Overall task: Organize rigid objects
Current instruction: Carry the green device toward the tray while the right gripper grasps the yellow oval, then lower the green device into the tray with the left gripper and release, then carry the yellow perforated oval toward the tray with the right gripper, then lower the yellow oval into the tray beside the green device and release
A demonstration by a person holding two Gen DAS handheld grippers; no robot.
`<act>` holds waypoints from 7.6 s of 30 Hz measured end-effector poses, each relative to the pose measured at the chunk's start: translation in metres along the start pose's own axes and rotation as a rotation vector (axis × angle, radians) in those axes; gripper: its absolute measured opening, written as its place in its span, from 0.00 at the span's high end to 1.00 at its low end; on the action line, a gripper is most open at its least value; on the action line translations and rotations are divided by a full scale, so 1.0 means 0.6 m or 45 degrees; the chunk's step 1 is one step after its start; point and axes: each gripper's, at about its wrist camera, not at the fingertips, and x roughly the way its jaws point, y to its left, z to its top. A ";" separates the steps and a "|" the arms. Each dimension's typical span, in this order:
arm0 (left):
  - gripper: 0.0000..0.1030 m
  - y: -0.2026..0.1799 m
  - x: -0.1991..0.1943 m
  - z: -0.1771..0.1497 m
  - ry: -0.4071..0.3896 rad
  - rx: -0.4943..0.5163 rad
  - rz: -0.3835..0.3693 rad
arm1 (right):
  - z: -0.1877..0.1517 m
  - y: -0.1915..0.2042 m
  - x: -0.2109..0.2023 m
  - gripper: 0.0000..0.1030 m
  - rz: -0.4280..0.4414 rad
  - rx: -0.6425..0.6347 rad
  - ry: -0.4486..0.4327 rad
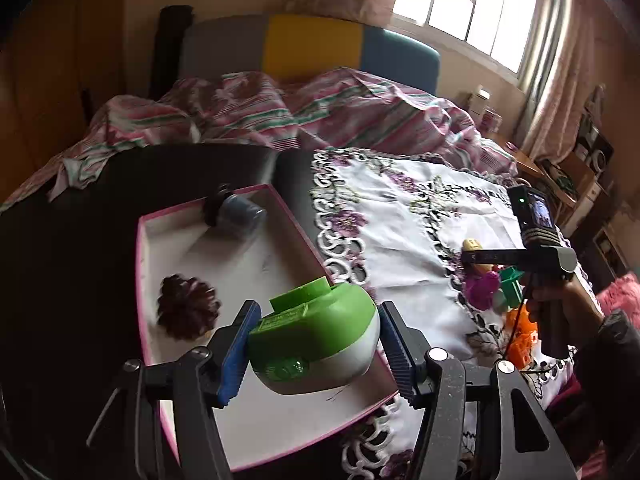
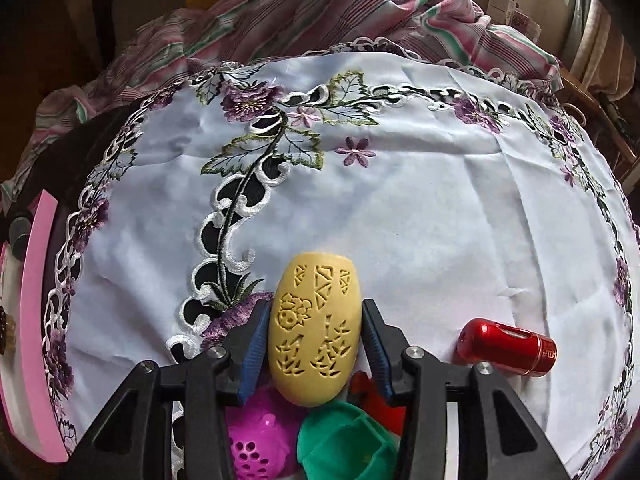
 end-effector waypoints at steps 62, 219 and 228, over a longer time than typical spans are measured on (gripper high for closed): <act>0.41 0.026 0.025 0.006 0.009 -0.068 0.144 | -0.040 0.125 -0.008 0.58 0.081 -0.411 -0.062; 0.51 0.169 -0.046 -0.110 0.000 -0.348 0.453 | -0.154 0.519 -0.147 0.58 0.580 -1.010 -0.023; 0.51 0.188 -0.040 -0.114 0.021 -0.385 0.458 | -0.109 0.590 -0.064 0.60 0.517 -0.869 0.028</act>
